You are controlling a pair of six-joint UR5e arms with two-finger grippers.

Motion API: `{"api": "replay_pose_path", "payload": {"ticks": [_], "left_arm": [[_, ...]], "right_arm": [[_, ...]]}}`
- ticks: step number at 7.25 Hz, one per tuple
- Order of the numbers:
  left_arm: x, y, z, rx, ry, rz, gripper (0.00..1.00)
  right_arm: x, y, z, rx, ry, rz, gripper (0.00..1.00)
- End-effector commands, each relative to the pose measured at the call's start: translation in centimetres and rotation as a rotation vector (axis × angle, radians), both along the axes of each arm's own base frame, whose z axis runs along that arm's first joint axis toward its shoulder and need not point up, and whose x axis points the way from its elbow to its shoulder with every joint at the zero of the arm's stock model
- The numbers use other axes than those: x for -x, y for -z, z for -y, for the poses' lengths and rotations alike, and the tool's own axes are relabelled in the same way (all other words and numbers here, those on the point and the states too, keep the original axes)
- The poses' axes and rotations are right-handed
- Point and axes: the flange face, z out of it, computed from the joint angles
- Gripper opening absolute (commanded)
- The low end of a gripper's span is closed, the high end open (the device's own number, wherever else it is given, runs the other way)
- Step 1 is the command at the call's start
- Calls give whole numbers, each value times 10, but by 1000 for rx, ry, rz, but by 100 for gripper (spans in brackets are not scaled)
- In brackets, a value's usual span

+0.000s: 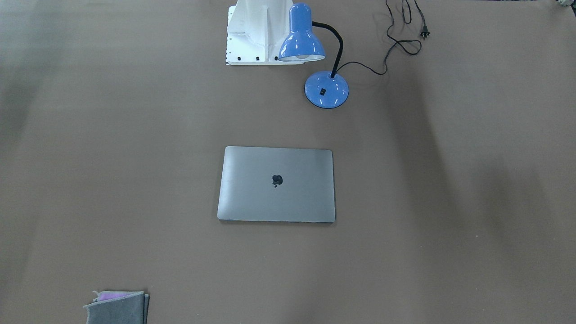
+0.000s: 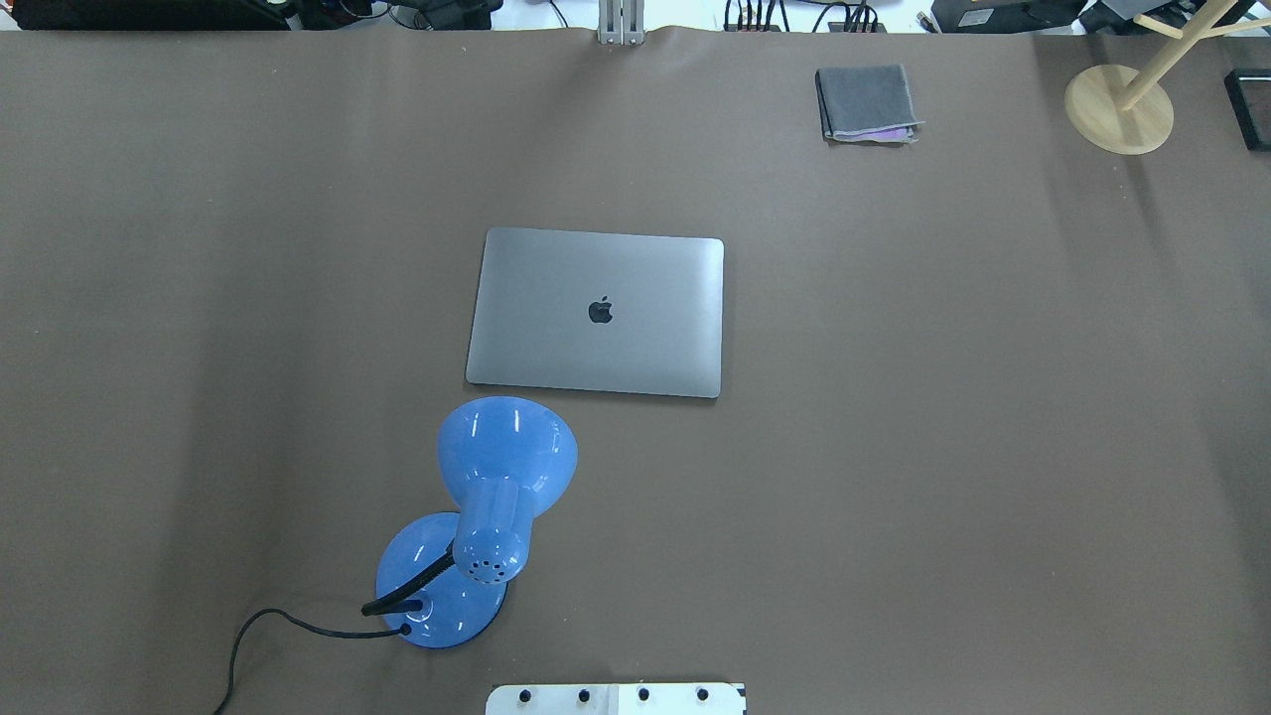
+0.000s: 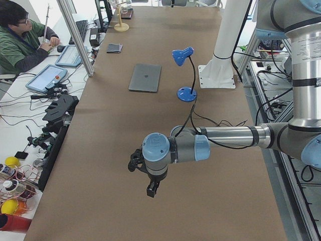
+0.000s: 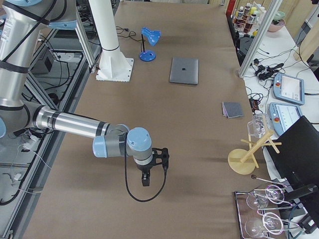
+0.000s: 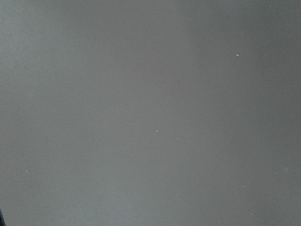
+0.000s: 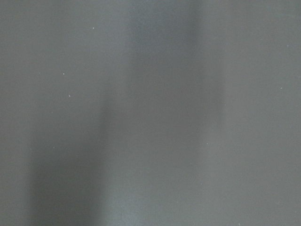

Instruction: Close laptop

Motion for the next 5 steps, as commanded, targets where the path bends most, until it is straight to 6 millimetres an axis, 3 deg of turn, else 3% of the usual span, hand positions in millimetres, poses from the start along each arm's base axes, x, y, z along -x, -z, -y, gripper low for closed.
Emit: {"api": "replay_pose_path", "payload": {"ticks": [1,5], "left_arm": [[0,0,-1,1,0,0,99],[0,-2,-2,5,0,-1,99]], "right_arm": [[0,0,-1,3,0,4,100],[1,0,0,2,1,15,100]]}}
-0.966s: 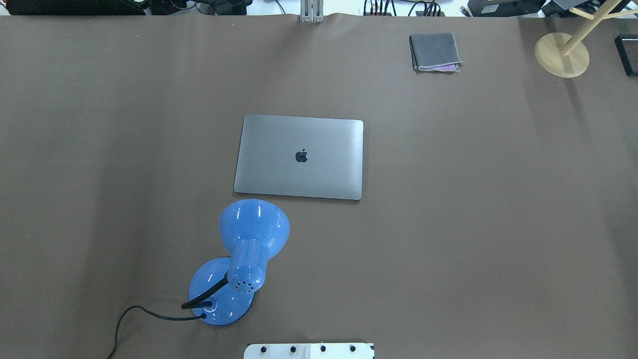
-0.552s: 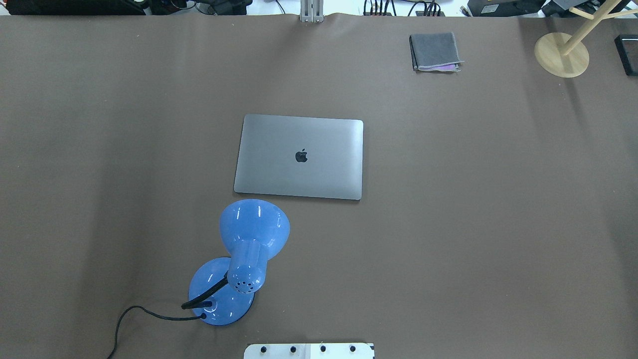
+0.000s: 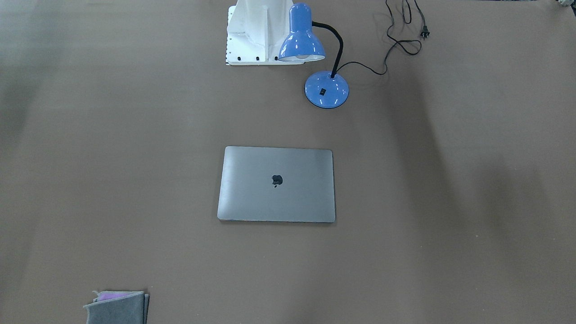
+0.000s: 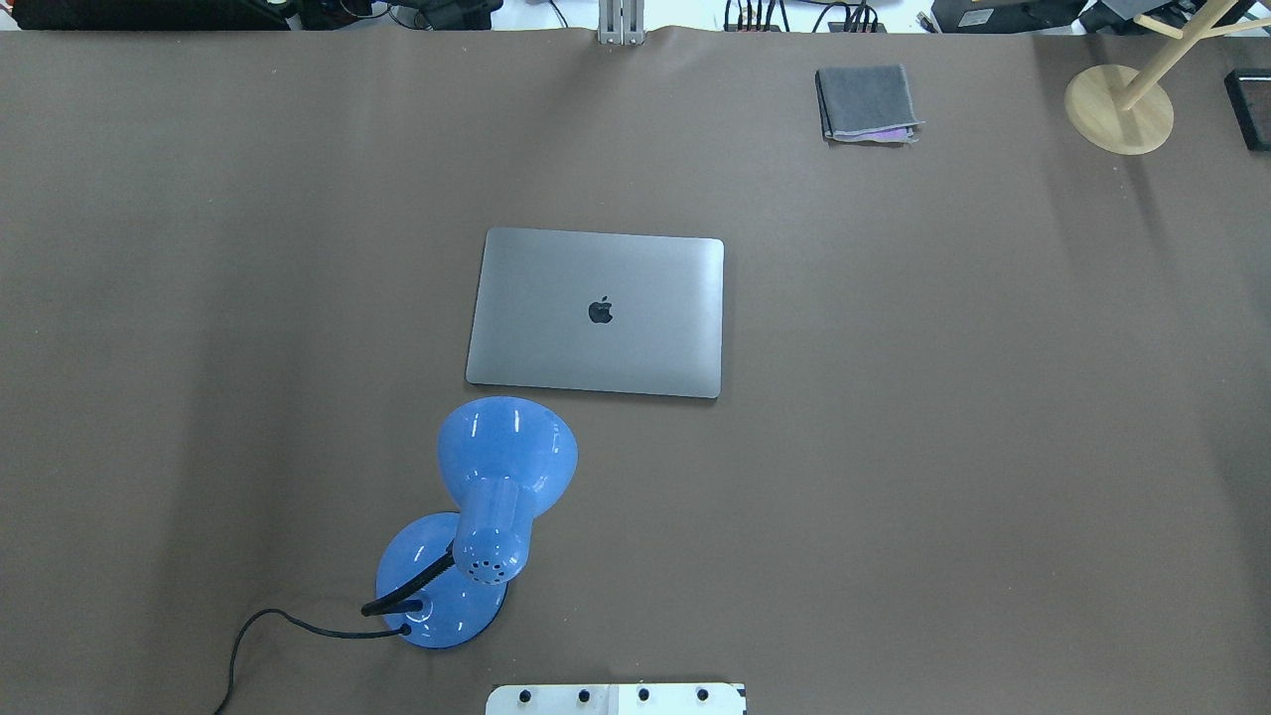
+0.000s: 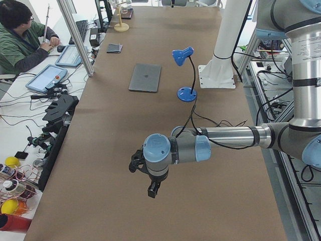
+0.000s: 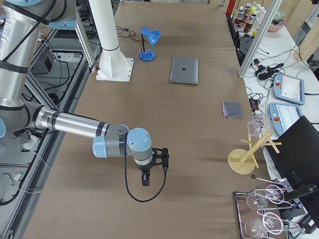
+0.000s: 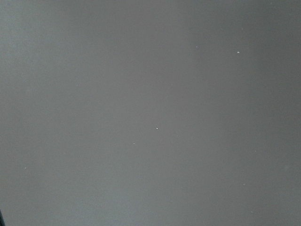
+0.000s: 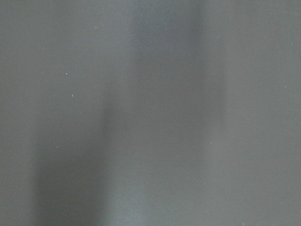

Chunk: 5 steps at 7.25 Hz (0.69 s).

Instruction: Close laptop

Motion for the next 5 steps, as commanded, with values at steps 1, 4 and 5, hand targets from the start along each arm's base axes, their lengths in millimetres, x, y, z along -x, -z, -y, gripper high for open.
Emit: {"api": "replay_pose_path", "payload": {"ticks": [1,4,5], "left_arm": [[0,1,1,-3,0,-1,99],[0,2,1,-4,0,1,99],[0,3,1,-5,0,1,99]], "right_arm": [[1,-3,-1,7,1,9,100],[2,-2,-1,6,3,29,100],[2,-1,0,3,3,29,100]]}}
